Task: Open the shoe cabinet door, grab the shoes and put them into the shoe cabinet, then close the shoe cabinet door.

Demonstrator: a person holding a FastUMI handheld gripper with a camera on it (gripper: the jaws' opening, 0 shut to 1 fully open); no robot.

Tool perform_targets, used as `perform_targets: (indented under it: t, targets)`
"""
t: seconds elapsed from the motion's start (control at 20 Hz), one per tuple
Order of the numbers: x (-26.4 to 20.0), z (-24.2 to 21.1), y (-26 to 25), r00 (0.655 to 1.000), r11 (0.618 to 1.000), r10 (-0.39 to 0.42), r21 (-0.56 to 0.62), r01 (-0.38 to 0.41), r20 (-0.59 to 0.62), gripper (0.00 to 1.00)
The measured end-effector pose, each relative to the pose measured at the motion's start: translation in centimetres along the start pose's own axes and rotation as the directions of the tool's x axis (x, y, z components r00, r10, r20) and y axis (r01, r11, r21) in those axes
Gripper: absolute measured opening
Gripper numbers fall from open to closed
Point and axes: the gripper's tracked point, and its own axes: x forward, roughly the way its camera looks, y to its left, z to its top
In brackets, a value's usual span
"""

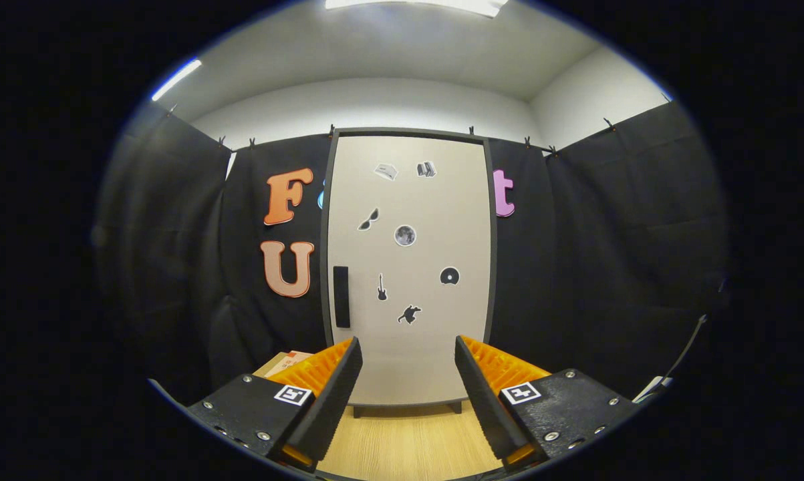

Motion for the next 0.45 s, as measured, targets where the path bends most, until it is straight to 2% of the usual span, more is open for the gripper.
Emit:
perform_targets:
  t: [0.45]
  targets:
    - [-0.4, 0.04, -0.12, 1.0, 1.0, 0.002, 0.009, -0.002, 0.002, 0.88]
